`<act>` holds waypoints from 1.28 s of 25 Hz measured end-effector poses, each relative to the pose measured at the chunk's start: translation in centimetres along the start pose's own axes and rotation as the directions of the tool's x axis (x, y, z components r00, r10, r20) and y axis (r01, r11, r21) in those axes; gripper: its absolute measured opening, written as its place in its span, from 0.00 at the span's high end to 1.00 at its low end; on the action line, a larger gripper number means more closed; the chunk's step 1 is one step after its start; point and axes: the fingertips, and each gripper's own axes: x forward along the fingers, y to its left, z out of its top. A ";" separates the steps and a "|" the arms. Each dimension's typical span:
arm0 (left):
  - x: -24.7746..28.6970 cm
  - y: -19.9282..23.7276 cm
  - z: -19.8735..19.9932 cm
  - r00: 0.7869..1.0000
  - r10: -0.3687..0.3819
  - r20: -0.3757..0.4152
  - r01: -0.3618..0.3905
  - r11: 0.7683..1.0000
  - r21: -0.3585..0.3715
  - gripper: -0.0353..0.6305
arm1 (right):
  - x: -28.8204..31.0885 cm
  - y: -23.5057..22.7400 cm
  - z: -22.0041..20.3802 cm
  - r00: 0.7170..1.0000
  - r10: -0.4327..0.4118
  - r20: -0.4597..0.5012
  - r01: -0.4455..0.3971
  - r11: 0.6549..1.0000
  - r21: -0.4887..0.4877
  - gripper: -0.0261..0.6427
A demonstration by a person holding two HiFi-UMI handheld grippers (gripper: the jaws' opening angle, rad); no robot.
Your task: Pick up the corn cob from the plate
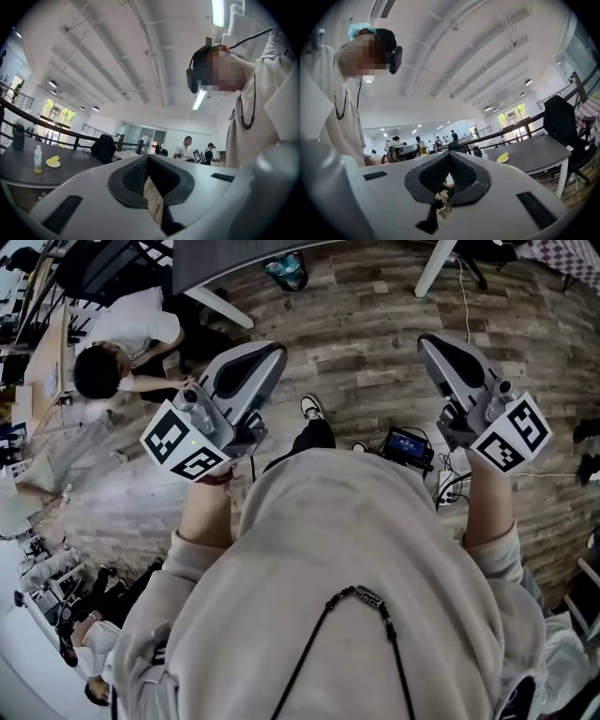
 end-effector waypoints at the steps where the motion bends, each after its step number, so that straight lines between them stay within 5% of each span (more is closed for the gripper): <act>1: 0.0 0.4 -0.1 1.000 -0.013 0.002 0.013 1.000 0.002 0.94 | 0.2 -0.1 0.0 1.000 -0.006 0.003 0.006 1.000 -0.006 0.94; 8: -1.7 8.7 2.3 0.996 -0.087 0.035 0.089 0.995 -0.042 0.94 | 8.5 -0.8 2.0 0.997 -0.069 -0.030 0.068 0.997 -0.034 0.94; 16: -0.7 9.5 -0.6 0.973 -0.219 0.075 0.224 0.973 -0.058 0.94 | 10.6 -1.5 1.4 0.993 -0.108 -0.049 0.103 0.991 -0.087 0.94; 20: -2.0 12.8 -1.5 0.962 -0.268 0.053 0.272 0.959 -0.079 0.94 | 16.5 -0.4 1.0 0.989 -0.114 -0.096 0.101 0.987 -0.124 0.94; 26: -4.3 19.5 0.0 0.967 -0.243 0.080 0.251 0.961 -0.113 0.94 | 24.1 -0.1 1.2 0.986 -0.109 -0.129 0.095 0.990 -0.107 0.94; 32: -5.1 22.5 1.3 0.978 -0.186 0.094 0.192 0.979 -0.060 0.94 | 27.6 -2.0 2.1 0.987 -0.064 -0.148 0.048 0.993 -0.107 0.94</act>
